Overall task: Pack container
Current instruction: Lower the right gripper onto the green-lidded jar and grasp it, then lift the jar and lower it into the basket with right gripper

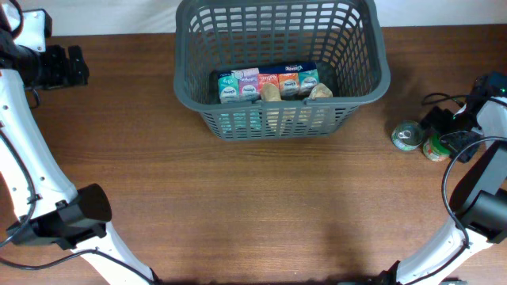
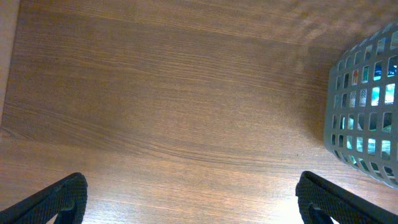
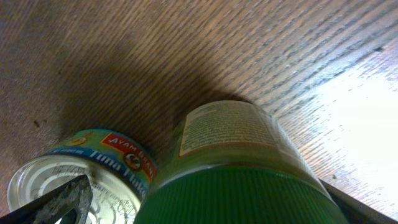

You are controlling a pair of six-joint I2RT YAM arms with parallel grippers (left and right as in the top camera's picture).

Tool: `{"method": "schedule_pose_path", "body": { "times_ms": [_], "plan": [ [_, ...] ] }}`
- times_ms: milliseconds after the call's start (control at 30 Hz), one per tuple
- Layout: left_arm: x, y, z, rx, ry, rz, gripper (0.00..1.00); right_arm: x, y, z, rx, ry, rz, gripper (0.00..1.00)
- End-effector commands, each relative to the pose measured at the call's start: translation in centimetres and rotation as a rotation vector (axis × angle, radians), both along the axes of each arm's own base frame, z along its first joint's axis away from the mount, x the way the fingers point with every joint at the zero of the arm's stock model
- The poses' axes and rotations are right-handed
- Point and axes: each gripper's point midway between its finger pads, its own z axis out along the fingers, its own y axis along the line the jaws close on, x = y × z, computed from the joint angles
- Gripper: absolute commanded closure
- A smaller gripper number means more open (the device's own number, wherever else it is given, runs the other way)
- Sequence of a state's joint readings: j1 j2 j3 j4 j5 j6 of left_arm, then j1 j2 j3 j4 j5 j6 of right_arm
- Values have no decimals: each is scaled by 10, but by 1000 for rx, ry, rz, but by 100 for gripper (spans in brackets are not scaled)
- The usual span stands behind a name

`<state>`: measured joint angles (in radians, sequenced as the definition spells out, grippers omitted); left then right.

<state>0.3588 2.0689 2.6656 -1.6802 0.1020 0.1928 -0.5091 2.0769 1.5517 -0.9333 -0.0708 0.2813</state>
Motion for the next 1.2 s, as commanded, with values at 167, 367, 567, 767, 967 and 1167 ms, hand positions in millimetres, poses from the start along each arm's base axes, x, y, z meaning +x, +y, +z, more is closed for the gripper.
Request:
{"method": "schedule_pose_path", "body": {
  "times_ms": [167,367,567,767,967,1167],
  "plan": [
    [2,0,-5,-21,8,6,1,4,-7,18,1,-65,14,1],
    [2,0,-5,-21,8,6,1,-9,-33,23,12,-78,-73,1],
    [2,0,-5,-21,8,5,1,-15,-39,23,28,-80,-98,1],
    [2,0,-5,-21,8,6,1,-9,-30,23,29,-76,-72,1],
    [2,0,-5,-21,8,6,1,-16,-32,22,16,-41,-114,0],
    [2,0,-5,-21,8,6,1,-19,-33,21,10,-27,-134,7]
  ]
}}
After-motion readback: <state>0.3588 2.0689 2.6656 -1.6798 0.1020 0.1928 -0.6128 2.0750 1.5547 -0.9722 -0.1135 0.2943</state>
